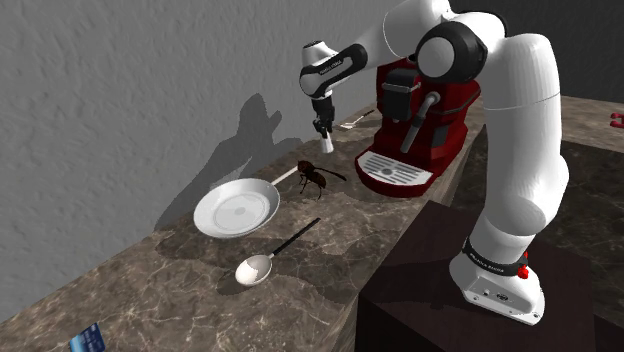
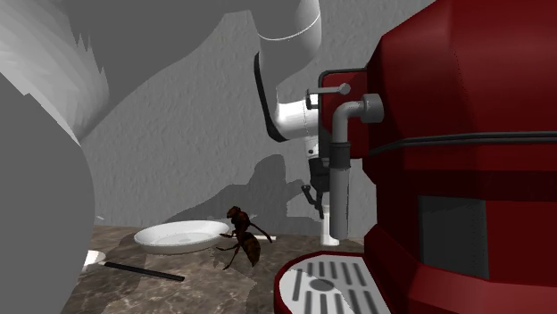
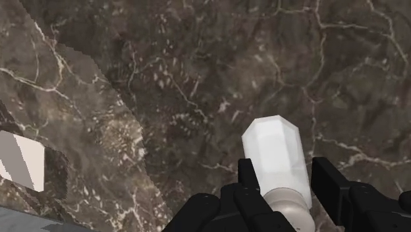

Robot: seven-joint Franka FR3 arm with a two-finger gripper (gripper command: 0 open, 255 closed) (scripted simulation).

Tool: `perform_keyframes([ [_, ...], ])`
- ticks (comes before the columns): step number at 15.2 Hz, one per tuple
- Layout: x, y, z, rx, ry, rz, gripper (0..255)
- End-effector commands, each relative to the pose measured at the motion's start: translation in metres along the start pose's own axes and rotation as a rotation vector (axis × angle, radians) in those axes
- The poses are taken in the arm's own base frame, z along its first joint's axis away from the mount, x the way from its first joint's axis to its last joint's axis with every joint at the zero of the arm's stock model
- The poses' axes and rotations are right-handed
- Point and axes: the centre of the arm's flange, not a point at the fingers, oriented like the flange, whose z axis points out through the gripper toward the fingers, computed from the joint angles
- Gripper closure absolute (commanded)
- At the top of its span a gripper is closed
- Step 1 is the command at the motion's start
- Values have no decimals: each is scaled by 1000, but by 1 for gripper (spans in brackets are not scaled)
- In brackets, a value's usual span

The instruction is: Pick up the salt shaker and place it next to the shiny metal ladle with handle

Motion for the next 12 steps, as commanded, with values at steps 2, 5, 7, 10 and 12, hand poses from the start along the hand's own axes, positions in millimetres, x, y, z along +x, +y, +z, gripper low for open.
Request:
perform_keyframes([
  [2, -1, 1, -15, 0, 0, 0, 255],
  [5, -2, 3, -31, 0, 0, 0, 255],
  [7, -3, 5, -41, 0, 0, 0, 255],
  [10, -4, 7, -57, 0, 0, 0, 255],
  [12, -4, 8, -68, 0, 0, 0, 255],
])
